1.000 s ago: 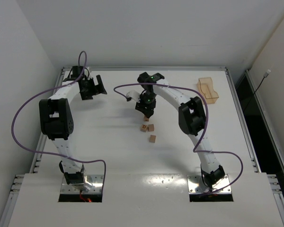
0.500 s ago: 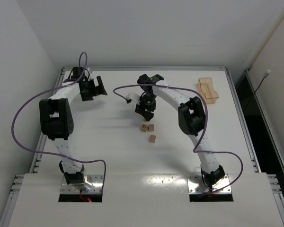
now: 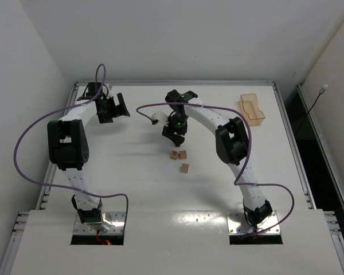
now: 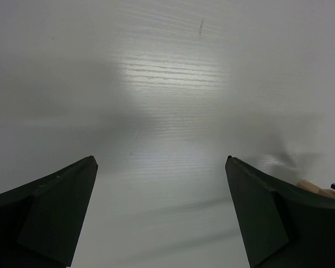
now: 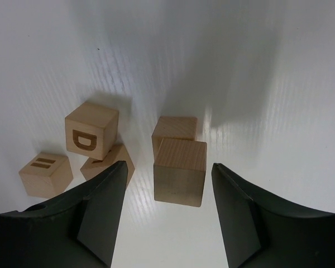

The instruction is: Build the wood block tower

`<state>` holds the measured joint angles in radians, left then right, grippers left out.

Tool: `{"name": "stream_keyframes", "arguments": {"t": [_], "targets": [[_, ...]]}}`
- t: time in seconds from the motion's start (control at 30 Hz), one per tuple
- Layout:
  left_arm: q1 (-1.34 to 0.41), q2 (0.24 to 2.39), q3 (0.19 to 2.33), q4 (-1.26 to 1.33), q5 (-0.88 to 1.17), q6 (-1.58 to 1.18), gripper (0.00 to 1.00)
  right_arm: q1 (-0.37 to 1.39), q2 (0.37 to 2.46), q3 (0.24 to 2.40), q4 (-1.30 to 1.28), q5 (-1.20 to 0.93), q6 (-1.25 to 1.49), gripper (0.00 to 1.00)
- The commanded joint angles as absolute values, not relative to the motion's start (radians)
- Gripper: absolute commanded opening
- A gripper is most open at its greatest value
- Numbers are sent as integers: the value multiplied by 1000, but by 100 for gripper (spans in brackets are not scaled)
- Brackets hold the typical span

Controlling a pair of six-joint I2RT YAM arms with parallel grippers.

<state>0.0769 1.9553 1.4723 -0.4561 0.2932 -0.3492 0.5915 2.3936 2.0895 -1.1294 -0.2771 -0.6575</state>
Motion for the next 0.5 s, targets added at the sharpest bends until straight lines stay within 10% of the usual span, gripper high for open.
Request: {"name": "stream_keyframes", "arguments": {"t": [0.0,0.47], "targets": [[84,1907,1470,-431,302,-348,99,597,2367,2108,-1109,-291,-644,59],[94,1925,1488,-431,302,-348,99,624,2417,2108,-1109,-272,-644,56]]}}
